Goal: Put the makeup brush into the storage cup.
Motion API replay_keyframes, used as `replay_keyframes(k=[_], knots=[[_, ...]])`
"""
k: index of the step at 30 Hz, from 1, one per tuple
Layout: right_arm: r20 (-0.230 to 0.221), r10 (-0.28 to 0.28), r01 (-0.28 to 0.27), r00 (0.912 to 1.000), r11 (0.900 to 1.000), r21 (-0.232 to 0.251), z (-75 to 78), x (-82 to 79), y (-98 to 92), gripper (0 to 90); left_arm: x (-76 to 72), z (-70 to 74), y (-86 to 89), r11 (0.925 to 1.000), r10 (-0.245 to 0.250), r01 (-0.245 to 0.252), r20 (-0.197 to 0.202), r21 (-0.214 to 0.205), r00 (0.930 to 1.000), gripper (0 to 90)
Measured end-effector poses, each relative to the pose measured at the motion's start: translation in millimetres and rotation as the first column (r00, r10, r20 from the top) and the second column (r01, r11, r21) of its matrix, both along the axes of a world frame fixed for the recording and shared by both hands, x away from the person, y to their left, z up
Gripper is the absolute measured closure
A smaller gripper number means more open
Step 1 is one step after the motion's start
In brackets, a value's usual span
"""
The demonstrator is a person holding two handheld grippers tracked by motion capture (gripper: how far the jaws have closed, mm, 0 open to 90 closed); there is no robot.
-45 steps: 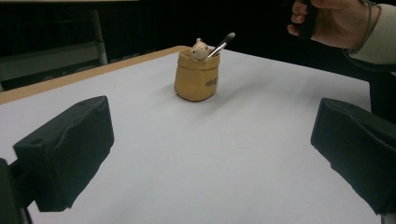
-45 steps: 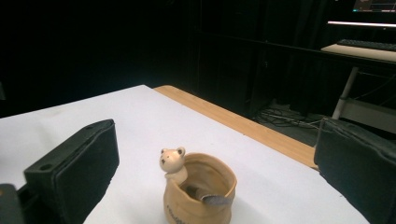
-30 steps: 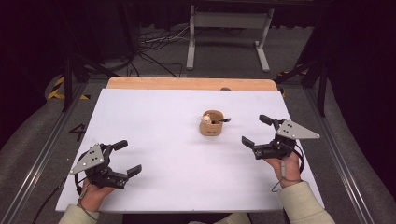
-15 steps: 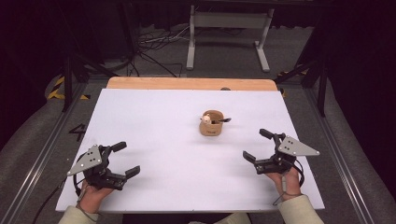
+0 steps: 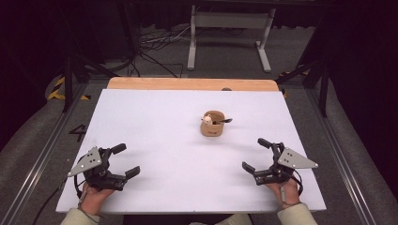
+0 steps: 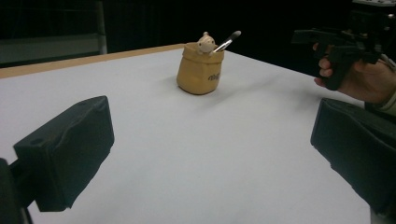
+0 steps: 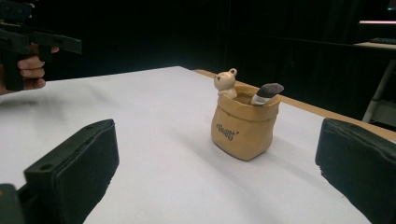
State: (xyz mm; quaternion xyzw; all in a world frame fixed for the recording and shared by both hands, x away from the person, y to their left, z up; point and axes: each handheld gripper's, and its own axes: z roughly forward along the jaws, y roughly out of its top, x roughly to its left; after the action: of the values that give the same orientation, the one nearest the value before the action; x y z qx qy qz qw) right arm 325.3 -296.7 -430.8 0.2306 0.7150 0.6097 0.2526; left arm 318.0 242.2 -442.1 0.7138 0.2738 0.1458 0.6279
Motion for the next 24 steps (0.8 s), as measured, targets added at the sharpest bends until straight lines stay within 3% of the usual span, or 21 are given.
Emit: replay_keyframes(k=[2,8,10,14,19,24], knots=[[0.008,0.009,-0.009,0.9999,0.9999,0.007,-3.0,-0.5,0.4,0.0,-0.5,-4.5,2.2,0.9997,0.011,-0.012,-0.011,-0.024,0.9999,0.4],[-0.022,0.004,-0.003,0.9997,0.9999,0.016,-13.0,1.8,1.9,0.0,-1.3,-9.2,3.9,0.9995,0.018,-0.018,-0.006,-0.026,0.9998,0.5],[-0.047,-0.001,0.002,0.9989,0.9998,0.02,-16.7,3.6,2.0,0.0,-0.8,-11.0,2.7,0.9998,0.017,-0.017,-0.003,-0.013,0.9999,0.5],[-0.045,-0.006,0.007,0.999,0.9996,0.027,-17.0,3.4,1.8,0.0,1.1,-15.5,1.2,0.9998,0.016,-0.016,-0.011,0.007,0.9998,0.5],[-0.067,-0.015,0.017,0.9977,0.9996,0.022,-20.4,4.5,2.2,0.0,2.1,-17.7,0.9,0.9996,0.027,-0.027,-0.007,0.009,0.9996,0.5],[-0.061,-0.019,0.021,0.998,0.9994,0.027,-20.3,4.4,2.1,0.0,2.2,-17.9,0.6,0.9996,0.027,-0.027,-0.007,0.012,0.9996,0.4]])
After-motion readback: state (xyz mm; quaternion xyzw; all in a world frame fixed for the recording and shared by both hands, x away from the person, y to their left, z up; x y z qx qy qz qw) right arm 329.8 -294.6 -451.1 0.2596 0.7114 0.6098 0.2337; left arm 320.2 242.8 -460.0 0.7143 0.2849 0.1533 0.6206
